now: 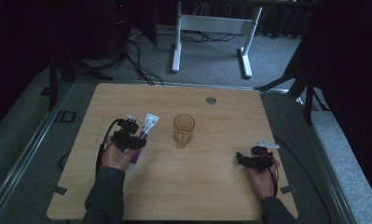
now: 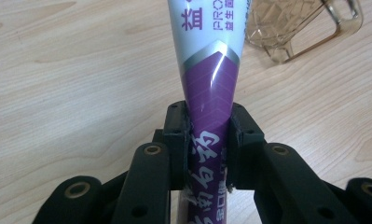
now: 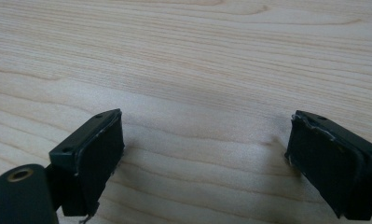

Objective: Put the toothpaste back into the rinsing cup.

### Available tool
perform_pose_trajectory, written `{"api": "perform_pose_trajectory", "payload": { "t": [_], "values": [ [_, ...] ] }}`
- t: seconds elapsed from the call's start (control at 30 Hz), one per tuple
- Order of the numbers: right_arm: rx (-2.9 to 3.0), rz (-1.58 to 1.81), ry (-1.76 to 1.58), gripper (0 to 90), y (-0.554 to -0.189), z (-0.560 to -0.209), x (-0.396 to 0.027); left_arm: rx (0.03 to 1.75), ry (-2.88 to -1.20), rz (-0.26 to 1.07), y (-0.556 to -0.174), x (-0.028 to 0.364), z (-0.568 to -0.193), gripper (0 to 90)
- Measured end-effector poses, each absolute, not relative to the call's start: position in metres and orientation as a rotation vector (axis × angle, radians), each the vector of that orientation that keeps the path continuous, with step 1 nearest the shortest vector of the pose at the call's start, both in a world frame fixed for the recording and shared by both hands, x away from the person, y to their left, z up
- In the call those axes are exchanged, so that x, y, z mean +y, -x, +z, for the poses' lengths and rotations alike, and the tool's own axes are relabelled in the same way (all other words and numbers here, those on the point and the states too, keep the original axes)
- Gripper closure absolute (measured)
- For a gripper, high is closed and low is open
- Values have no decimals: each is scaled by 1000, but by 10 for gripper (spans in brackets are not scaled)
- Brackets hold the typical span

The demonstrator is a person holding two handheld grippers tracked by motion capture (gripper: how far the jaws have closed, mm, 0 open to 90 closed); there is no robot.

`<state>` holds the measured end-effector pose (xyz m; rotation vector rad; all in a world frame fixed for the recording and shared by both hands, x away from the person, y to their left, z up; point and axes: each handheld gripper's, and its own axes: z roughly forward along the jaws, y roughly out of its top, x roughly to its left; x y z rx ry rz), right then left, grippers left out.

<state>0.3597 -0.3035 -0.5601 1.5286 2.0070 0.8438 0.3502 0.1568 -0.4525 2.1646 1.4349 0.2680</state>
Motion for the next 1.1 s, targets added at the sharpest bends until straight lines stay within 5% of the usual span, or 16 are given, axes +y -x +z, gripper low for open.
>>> {"api": "perform_pose_trajectory", "payload": {
  "t": [1.1],
  "values": [
    [2007, 845, -1528, 107, -360, -560, -303, 1344, -2013, 405, -355, 151, -441, 729]
  ]
}}
